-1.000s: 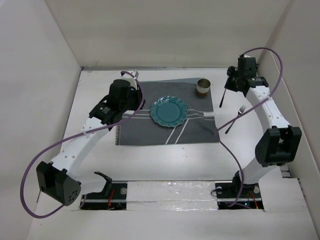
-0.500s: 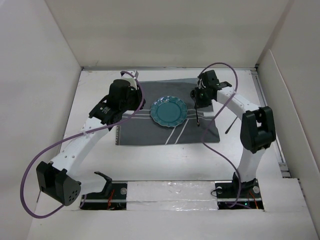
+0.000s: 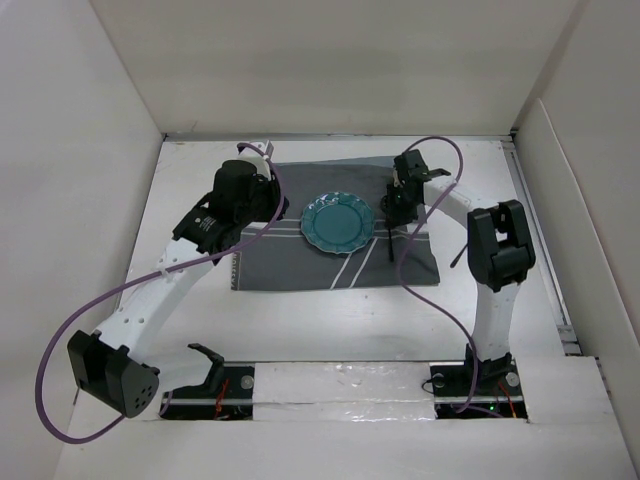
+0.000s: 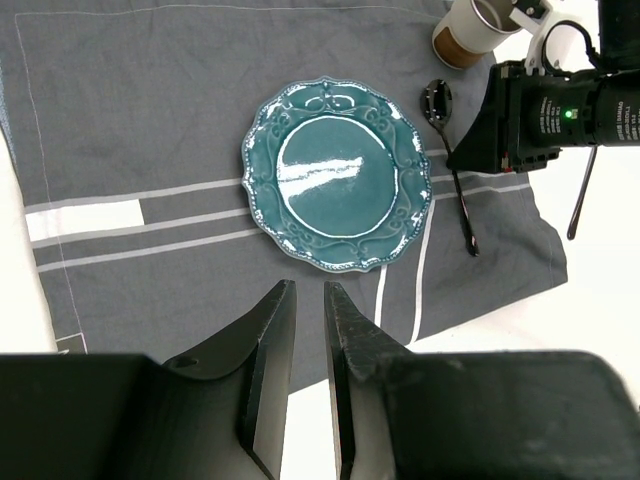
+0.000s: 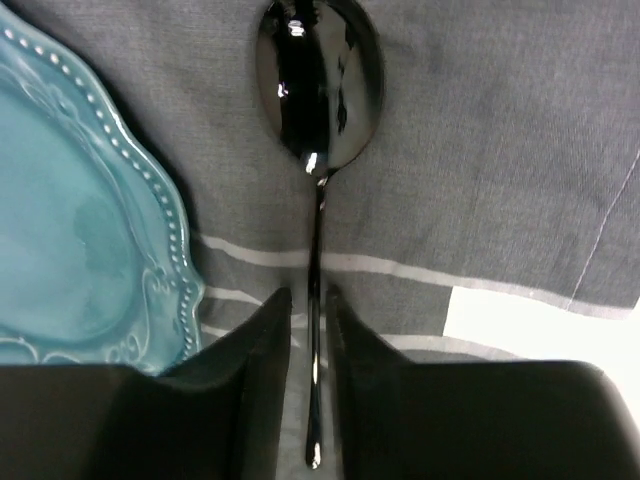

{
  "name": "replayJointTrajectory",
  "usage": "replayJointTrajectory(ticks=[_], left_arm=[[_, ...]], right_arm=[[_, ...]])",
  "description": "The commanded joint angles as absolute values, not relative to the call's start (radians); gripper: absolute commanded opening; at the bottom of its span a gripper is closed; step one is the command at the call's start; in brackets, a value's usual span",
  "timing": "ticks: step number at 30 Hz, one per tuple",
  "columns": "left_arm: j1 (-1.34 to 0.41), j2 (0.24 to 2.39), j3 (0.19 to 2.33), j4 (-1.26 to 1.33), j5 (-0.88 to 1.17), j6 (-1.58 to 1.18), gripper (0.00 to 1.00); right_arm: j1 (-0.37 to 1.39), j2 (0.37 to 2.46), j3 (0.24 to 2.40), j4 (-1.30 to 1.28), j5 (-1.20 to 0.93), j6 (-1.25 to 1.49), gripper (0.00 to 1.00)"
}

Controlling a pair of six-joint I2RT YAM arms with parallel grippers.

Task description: Set the dinner table for one person

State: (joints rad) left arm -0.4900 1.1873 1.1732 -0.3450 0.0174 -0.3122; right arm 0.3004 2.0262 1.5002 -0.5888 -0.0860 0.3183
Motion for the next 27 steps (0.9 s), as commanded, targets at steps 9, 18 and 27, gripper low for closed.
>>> replayJointTrajectory(ticks=[9, 18, 27], left_arm=[[-0.494, 1.166, 1.189, -0.339, 0.017, -0.302, 0.16], [-0.494, 1.120, 1.129, -0.342, 0.047, -0.311, 0.14], [-0.494, 1.112, 1.111, -0.337, 0.067, -0.310, 0.14]], right_arm=[[0.229, 1.817, 1.505, -0.594, -0.068, 0.356, 0.33], [-0.109, 1.528, 1.050, -0.502, 0.103, 0.454, 0.01], [-0.219, 1.604, 1.035, -0.474, 0.094, 0.376, 0.47]])
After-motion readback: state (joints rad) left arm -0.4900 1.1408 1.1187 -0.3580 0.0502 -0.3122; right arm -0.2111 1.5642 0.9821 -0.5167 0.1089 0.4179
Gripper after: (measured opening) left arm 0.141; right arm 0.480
